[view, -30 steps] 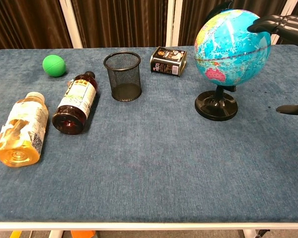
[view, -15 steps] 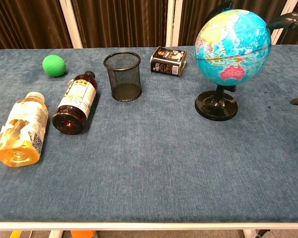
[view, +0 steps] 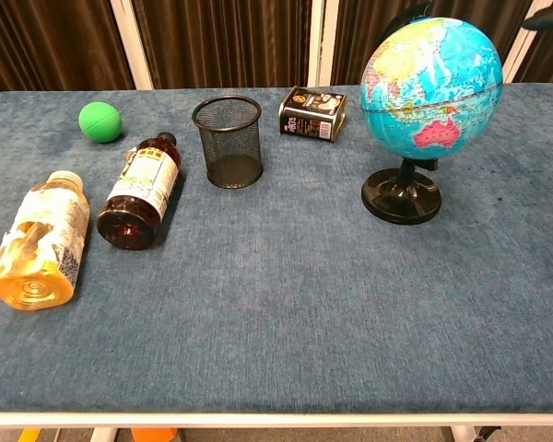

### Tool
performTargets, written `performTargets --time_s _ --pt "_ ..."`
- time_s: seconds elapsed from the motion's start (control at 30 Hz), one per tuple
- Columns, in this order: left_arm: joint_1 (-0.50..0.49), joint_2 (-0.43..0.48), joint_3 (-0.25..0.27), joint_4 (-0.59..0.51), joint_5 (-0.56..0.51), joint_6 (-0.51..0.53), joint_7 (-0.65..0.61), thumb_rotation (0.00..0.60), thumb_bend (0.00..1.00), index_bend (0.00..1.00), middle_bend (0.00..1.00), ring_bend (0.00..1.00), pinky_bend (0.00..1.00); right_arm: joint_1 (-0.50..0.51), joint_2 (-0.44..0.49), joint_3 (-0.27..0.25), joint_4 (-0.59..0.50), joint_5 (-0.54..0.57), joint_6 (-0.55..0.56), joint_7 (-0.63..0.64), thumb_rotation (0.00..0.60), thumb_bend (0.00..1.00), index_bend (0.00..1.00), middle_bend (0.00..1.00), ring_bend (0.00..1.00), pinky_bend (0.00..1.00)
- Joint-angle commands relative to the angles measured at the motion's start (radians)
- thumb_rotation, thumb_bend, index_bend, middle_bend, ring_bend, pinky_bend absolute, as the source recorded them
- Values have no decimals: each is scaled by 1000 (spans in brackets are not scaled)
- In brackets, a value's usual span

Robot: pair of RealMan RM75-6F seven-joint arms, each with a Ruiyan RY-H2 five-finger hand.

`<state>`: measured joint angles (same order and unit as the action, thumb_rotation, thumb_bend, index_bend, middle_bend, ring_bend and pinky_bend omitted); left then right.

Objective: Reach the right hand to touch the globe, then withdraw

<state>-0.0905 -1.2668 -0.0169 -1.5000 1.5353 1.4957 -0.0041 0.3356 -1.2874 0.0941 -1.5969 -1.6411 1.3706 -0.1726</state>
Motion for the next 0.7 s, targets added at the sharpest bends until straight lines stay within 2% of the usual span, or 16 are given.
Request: performTargets --time_s 0.03,0.23,0.5,0.7 --pt "0 0 0 0 0 0 -1 600 75 69 77 40 108 -18 -3 -43 -15 -70 38 -11 600 0 0 0 0 0" --pt "0 -2 1 2 1 0 -3 600 75 69 77 40 108 -3 -34 -86 -31 -134 4 -75 600 0 0 0 0 0" --pt "4 -1 1 11 -2 3 -17 600 75 69 77 40 108 13 -57 -79 -51 -148 -10 -122 600 0 0 0 0 0" --pt "4 -3 1 17 -2 2 -23 600 76 69 77 40 108 16 -56 -63 -48 -110 -23 -130 600 0 0 0 0 0"
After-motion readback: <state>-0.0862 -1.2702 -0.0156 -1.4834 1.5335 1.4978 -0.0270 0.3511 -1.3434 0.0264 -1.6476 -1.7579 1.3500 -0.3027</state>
